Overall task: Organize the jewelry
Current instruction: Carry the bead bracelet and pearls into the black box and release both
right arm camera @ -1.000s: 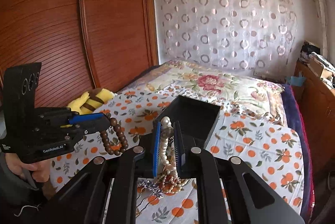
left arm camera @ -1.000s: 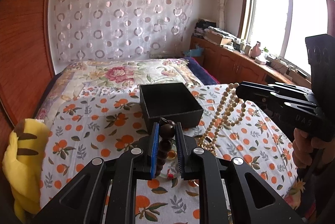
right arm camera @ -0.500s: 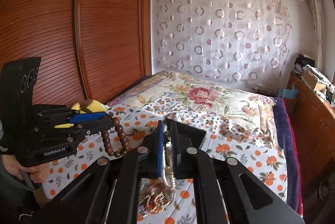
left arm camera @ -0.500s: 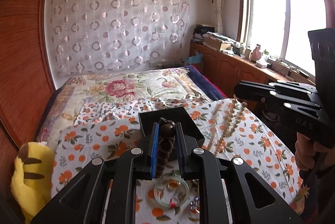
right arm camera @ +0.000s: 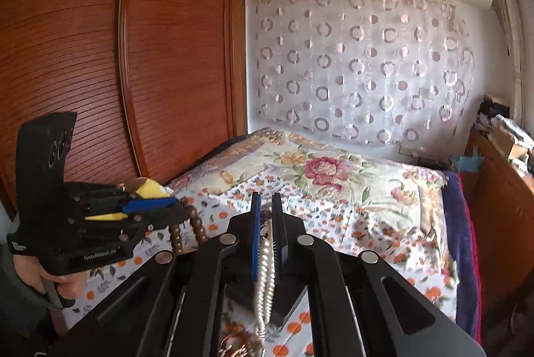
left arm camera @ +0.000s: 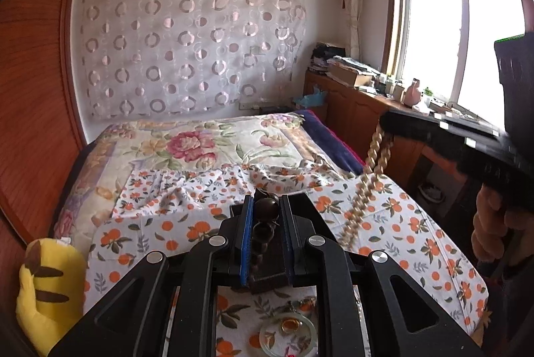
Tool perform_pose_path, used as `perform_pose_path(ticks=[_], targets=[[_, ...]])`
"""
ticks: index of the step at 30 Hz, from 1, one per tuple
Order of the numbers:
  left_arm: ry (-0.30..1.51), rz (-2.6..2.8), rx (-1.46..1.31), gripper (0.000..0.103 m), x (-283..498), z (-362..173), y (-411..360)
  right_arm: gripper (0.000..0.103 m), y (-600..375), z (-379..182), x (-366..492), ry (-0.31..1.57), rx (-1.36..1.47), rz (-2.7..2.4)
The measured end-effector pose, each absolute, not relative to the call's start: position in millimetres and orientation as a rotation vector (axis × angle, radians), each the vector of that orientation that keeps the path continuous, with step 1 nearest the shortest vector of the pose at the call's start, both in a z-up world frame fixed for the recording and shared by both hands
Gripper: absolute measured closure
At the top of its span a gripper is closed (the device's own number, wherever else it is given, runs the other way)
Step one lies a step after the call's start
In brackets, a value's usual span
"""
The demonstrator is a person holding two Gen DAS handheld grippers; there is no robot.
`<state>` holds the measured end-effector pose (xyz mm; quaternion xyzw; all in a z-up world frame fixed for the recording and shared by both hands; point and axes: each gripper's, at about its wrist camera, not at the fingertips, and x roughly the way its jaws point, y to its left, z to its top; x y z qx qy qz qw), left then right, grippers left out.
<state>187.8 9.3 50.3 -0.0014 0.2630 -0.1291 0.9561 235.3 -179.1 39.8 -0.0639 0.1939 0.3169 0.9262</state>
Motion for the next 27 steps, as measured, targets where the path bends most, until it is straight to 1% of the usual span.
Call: perform_pose_path(ticks=[6, 9, 13, 18, 20, 22, 24, 27], targets=[[0.518, -0.277, 0.004, 0.089, 198, 59, 7, 0.096, -175, 73, 247, 0.348, -0.160, 0.644], [0.516, -0.282, 0.014, 0.089, 207, 62, 4, 0.096, -175, 74, 257, 0.352, -0.171, 0.637], [0.529, -0.291, 0.017, 0.089, 219, 58, 0, 0.095, -172, 47, 270, 0.424, -0.167, 0.636], [0.571, -0.306, 0.014, 0.089, 235, 40, -4, 0.094, -167, -12, 291, 0.574, -0.150, 0.618], [0.593, -0.311, 0.012, 0.089, 242, 30, -6, 0.091, -168, -30, 296, 0.607, -0.140, 0.608], [0.611, -0.316, 0.011, 0.089, 246, 22, -7, 0.083, -170, -40, 298, 0.618, -0.128, 0.599], [0.632, -0.322, 0.013, 0.089, 252, 12, -10, 0.081, -174, -47, 300, 0.625, -0.118, 0.590], [0.659, -0.332, 0.011, 0.089, 260, 2, -14, 0.080, -185, -57, 299, 0.633, -0.108, 0.572]])
